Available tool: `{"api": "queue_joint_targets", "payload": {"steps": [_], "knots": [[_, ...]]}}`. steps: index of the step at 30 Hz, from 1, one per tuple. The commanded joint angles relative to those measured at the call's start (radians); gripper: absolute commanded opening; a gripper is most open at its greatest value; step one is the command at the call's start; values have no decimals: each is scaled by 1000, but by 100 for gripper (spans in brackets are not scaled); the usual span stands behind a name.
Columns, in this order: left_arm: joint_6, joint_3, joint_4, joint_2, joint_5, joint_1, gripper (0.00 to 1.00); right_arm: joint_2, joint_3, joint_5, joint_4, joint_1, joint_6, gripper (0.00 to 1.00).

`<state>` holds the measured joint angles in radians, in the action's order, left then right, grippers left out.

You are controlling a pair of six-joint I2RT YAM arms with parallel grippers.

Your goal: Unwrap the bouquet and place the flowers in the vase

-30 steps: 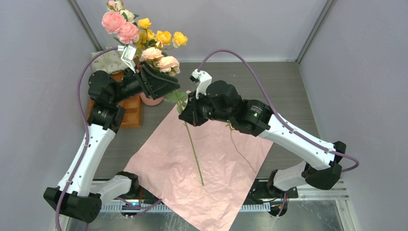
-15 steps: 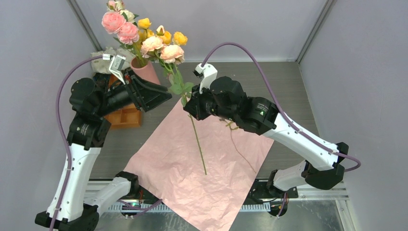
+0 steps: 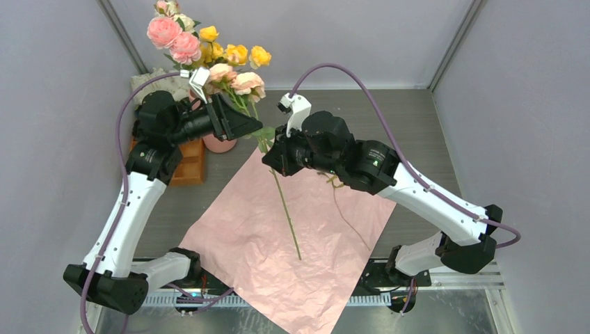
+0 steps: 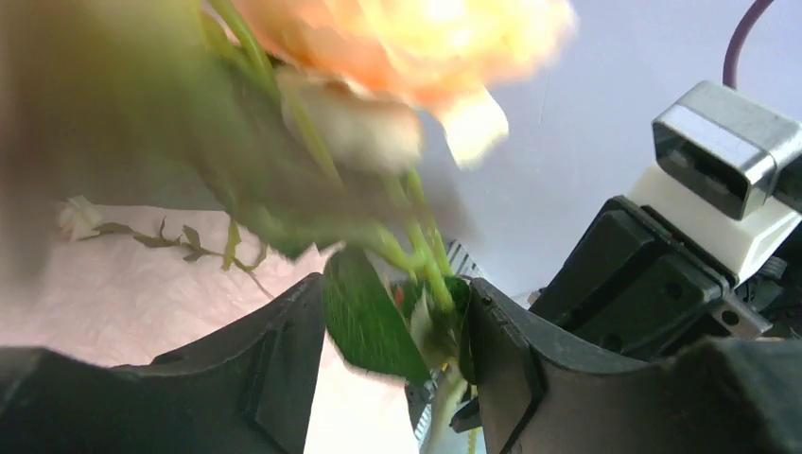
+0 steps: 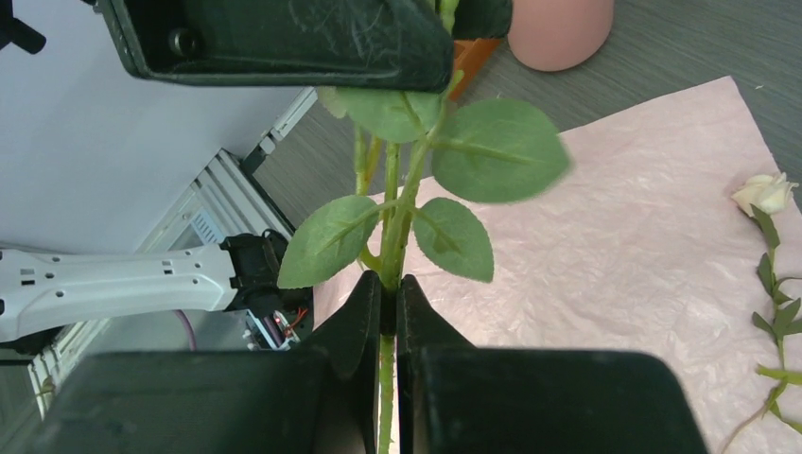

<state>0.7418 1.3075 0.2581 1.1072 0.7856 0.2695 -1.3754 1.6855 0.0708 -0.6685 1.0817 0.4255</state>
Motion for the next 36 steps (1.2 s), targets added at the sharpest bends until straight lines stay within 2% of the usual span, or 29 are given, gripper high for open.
{"api": "queue_joint_targets", "payload": {"steps": [1, 7, 8, 12, 17, 18, 19, 22, 23, 24, 26, 31, 36], "knots": [[5, 18, -94, 8, -54, 2, 56, 13, 5, -73, 105, 17, 17, 1], [20, 78, -112, 27, -53, 3, 52, 2, -32, -97, 129, 20, 29, 1], [21, 83, -111, 26, -54, 2, 49, 4, -36, -96, 131, 20, 30, 1], [-14, 99, -45, 8, -77, 2, 27, 12, -44, -82, 135, 20, 25, 1], [-96, 129, 68, -40, -169, 2, 20, 24, -50, -29, 130, 20, 19, 2], [-117, 142, 92, -52, -193, 2, 19, 26, -49, -23, 128, 21, 16, 5], [-145, 161, 121, -69, -221, 2, 19, 30, -48, -17, 124, 20, 14, 12], [-234, 241, 219, -91, -336, 2, 18, 56, -54, 19, 120, 20, 5, 53], [-265, 279, 249, -92, -369, 3, 18, 70, -63, 38, 123, 20, 2, 63], [-290, 320, 280, -86, -398, 2, 18, 94, -76, 61, 125, 21, -2, 71], [-346, 419, 344, -72, -465, 3, 18, 129, -99, 106, 127, 21, -12, 82], [-467, 597, 397, -29, -677, 2, 19, 209, -150, 207, 115, 21, -29, 89], [-567, 650, 249, -3, -822, 2, 19, 251, -186, 251, 108, 21, -31, 89]]}}
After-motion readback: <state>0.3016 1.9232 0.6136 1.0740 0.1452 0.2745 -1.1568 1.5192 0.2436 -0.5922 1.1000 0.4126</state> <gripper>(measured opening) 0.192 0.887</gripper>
